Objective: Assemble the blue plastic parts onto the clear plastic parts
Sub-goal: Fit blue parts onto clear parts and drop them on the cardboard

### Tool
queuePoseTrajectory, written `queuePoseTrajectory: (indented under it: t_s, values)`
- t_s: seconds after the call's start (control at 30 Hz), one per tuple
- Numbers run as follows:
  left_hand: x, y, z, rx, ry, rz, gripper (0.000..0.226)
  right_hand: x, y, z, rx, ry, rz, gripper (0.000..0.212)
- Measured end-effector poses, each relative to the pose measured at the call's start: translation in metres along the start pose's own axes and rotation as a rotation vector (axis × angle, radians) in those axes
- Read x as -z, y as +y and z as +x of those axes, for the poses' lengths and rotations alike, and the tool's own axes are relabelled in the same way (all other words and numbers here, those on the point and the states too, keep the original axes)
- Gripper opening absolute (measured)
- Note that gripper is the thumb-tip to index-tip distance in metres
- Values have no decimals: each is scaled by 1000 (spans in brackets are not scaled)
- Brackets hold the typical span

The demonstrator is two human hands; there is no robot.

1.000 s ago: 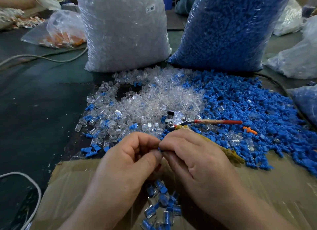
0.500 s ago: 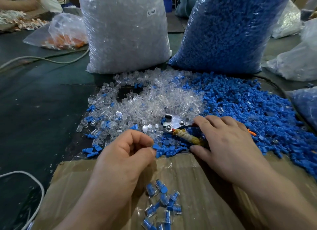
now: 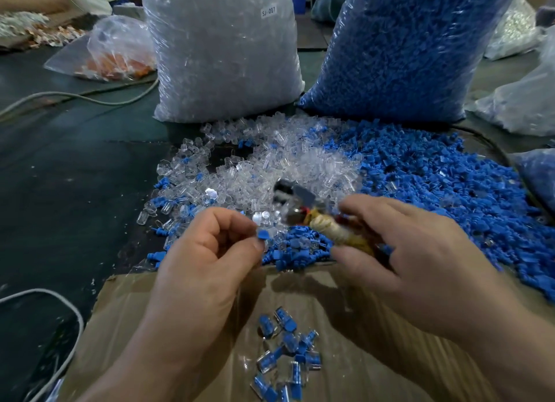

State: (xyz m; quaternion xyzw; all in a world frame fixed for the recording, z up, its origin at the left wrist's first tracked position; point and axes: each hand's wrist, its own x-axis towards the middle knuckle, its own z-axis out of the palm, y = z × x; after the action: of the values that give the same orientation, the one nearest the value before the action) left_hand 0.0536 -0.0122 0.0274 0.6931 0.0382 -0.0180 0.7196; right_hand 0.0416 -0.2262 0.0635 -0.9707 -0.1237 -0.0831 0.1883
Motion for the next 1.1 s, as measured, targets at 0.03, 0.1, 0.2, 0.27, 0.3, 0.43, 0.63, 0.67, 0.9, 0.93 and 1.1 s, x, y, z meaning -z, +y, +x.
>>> queuePoseTrajectory:
  t_s: [0.03, 0.1, 0.2, 0.27, 0.3, 0.43, 0.63, 0.67, 0.9, 0.93, 1.1]
  values:
    - [2, 1, 0, 9, -12, -42, 11, 0, -1, -1, 29, -16, 7, 48]
    - [7, 1, 2, -31, -21, -1, 11, 1, -3, -2, 58, -49, 17, 45]
    - [12, 3, 3, -119, -19, 120, 14, 2, -3, -4, 73, -72, 28, 50]
    - [13, 1, 4, -124, -31, 117, 15, 2, -1, -4, 73, -95, 39, 54]
    - [13, 1, 3, -121, -39, 113, 17, 2, -1, -4, 74, -108, 40, 54]
    - [15, 1, 3, -194, -69, 216, 21, 2, -2, -4, 82, -138, 34, 51]
    - [14, -1, 1, -201, -93, 204, 17, 2, -7, -2, 75, -170, -9, 63]
    - [13, -1, 1, -200, -92, 191, 18, 2, -7, -2, 72, -172, -13, 62]
    - [12, -1, 0, -187, -38, 188, 21, 2, -9, -2, 54, -205, -19, 51]
    - [12, -1, 1, -184, -9, 210, 18, 2, -7, -2, 41, -192, -27, 50]
    - [9, -1, 2, -81, 3, 268, 17, -6, 10, 5, -101, 7, -182, 62]
